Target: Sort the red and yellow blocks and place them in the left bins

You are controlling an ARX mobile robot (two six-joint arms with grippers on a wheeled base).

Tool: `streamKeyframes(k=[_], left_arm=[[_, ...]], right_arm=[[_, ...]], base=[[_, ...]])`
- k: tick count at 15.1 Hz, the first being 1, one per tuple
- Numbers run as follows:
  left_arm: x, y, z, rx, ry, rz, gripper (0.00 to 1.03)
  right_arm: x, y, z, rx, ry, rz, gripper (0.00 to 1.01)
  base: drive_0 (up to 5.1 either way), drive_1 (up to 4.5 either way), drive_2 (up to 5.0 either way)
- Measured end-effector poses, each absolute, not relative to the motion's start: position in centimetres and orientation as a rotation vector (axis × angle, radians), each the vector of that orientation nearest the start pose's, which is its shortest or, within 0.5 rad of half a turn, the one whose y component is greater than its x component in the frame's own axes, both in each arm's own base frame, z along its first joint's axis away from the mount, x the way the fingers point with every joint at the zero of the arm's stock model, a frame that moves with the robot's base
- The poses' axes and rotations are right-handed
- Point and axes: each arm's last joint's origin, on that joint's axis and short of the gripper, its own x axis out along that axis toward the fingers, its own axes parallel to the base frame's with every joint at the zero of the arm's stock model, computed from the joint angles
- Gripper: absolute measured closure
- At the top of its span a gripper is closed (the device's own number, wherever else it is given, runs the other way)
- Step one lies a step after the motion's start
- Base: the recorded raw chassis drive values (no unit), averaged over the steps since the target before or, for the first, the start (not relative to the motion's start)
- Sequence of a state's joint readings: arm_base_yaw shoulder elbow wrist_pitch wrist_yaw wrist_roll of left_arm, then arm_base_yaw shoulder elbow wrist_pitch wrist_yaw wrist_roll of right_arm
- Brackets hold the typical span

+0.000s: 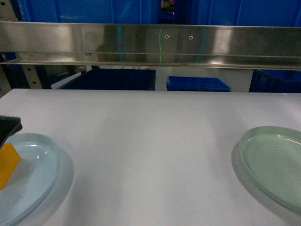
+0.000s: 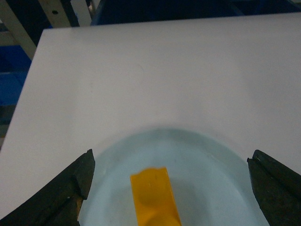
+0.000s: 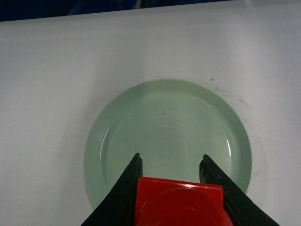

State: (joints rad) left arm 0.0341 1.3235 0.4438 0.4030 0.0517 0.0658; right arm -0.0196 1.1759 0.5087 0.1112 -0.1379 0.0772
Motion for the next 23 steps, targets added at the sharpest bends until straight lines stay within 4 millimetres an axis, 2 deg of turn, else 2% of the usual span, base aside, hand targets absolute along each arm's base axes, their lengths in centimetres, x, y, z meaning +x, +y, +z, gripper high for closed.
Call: streamKeyframes(k=[2,4,6,12,16,17,20,22,23], left_arm=[[28.0,1.6,16.9,0.019,0.573,-0.033,0.05],[31.0,2.5,14.9,-0.013,0.743,-0.032,0.05],[32.1,2.8,13.9,-0.011,0.791,-0.011,0.05],[31.7,2.1,14.3,-0.023,0.826,0.055,0.05],[29.6,1.9,14.8,-0.085,0.871,0.119,0.05],[27.8,1.6,15.0,-0.102,0.87,0.126,0.05],[27.2,1.4,15.3,-0.099,0.838,0.116,0.05],[26.9,1.2,15.0,-0.097,0.849,0.11,0.05],[26.3,0.9,14.2,-0.087,0.874,0.099,0.05]], right_arm=[[23.0,-0.1,19.2,0.119,0.559,0.094,0.72],[23.0,-0.1,19.2,0.119,0.559,0.094,0.72],[23.0,-0.1,19.2,0.119,0.559,0.094,0.72],[23.0,-0.1,19.2,0.119,0.559,0.093,0.72],[23.0,-0.1,19.2,0.119,0.559,0.094,0.72],[23.0,-0.1,19.2,0.119,0.559,0.094,0.72],[23.0,-0.1,19.2,0.119,0.559,0.094,0.72],[23.0,-0.1,19.2,0.119,0.559,0.094,0.72],[23.0,-0.1,19.2,0.119,0.559,0.094,0.72]], base=[[0.0,0.0,0.0],[0.0,0.0,0.0],[0.0,0.0,0.0],[0.0,0.0,0.0],[0.0,0.0,0.0],[0.0,0.0,0.0],[0.0,0.0,0.0],[0.0,0.0,0.0],[0.0,0.0,0.0]])
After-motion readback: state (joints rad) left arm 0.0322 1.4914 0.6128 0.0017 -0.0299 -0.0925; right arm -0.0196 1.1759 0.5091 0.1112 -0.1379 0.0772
